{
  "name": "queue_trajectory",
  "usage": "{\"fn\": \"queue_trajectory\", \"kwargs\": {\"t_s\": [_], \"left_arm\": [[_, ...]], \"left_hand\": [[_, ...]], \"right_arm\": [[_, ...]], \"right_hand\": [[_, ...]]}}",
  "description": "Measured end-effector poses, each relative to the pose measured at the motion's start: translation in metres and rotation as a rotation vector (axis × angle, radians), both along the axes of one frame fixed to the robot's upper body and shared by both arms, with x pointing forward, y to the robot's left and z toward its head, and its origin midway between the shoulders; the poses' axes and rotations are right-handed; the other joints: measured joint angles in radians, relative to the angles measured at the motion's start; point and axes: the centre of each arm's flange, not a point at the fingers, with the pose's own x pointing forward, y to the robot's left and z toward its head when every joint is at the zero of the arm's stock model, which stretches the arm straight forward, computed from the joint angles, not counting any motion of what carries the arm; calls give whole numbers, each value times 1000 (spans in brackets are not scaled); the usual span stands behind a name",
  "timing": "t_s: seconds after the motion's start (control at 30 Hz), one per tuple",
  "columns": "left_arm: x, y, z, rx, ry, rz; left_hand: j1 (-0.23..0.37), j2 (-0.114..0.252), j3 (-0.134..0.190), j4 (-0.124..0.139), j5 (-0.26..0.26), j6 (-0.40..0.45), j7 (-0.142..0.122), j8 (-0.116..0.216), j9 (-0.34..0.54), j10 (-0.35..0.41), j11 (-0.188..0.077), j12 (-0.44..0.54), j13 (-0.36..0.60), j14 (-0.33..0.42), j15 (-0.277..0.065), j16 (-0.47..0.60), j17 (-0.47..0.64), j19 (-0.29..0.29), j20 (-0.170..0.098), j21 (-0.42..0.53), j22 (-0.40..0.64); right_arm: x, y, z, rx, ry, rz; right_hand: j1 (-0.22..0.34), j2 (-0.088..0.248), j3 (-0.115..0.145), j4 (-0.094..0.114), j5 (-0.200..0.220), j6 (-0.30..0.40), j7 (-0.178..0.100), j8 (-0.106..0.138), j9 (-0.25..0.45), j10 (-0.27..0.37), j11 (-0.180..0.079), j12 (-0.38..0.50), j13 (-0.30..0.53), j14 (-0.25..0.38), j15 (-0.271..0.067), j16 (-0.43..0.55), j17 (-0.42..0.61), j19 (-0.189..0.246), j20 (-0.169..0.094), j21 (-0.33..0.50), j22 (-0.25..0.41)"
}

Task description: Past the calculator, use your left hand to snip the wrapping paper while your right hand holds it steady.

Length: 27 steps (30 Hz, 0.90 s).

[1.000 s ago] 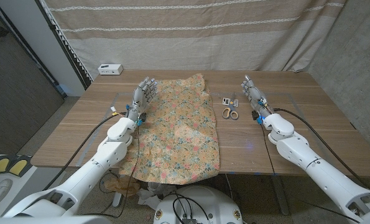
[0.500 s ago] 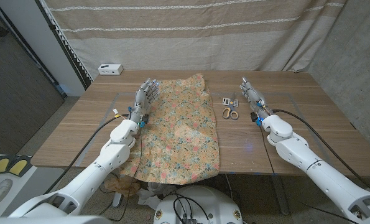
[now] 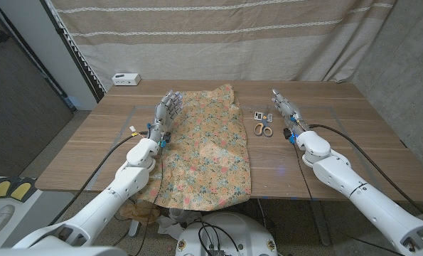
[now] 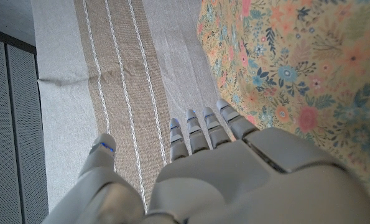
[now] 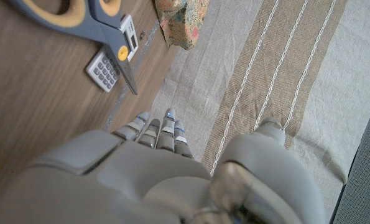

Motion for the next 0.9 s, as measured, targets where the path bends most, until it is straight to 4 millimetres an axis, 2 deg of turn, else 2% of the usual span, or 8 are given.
{"fn": "queue_trajectory", "kwargs": {"t_s": [0.2,0.23,0.4,0.5,0.53,0.63,0.73,0.9], "left_arm": [[-3,2,4,7,-10,0],[-5,2,5,15,-20,-1],[-7,3,7,18,-28,-3],[-7,2,7,19,-32,-6],[-10,6,8,25,-38,-2],[-11,7,8,28,-41,-4],[-12,9,8,26,-48,-2],[-14,10,6,17,-55,-2]], "left_hand": [[0,0,-4,-4,0,6,-1,0,0,4,-4,0,0,0,0,0,0,0,0,0,0],[0,0,-4,-4,0,7,0,0,0,4,-4,0,0,0,0,0,0,0,0,0,0],[0,0,-4,-4,0,9,2,0,0,4,-4,0,0,0,0,0,0,0,0,0,0],[0,0,-4,-4,0,9,2,0,0,4,-4,0,0,0,0,0,0,0,0,0,0],[0,0,-4,-4,0,9,2,0,0,4,-4,0,0,0,0,0,0,0,0,0,0],[0,0,-4,-4,0,9,2,0,0,4,-4,0,0,0,0,0,0,0,0,0,0],[0,0,-4,-4,1,-9,-8,-4,0,-2,-16,0,0,0,0,0,0,0,0,0,0],[0,0,-4,-4,4,-13,-9,-8,0,-2,-16,0,0,-4,-4,0,0,0,0,0,0]], "right_arm": [[-1,-1,-2,-19,14,-56],[-9,9,4,-25,-5,-33],[-15,18,7,-43,-11,-39],[-18,24,10,-46,-20,-26],[-15,19,4,-70,15,-93],[-16,23,4,-80,16,-107],[-17,25,2,-97,23,-133],[-20,31,4,-113,19,-152]], "right_hand": [[16,3,4,-4,4,12,5,0,0,16,5,4,0,9,-1,0,0,11,3,0,0],[19,1,4,-4,4,13,5,0,0,18,7,7,0,11,0,0,0,13,1,0,0],[31,5,6,-13,4,21,14,0,0,41,15,12,0,21,0,0,0,23,2,0,0],[35,1,8,-15,7,25,18,0,0,46,10,12,3,29,0,0,0,23,2,0,0],[36,2,7,-15,7,25,18,0,0,49,13,17,5,31,-1,0,0,30,2,0,0],[40,6,12,-19,7,32,17,4,0,57,10,18,5,38,-2,0,0,41,2,7,0],[53,9,16,-23,11,37,23,4,0,63,8,22,5,53,-3,4,0,61,4,11,0],[63,8,19,-26,11,52,23,4,0,77,12,26,5,77,-2,8,0,83,11,15,0]]}}
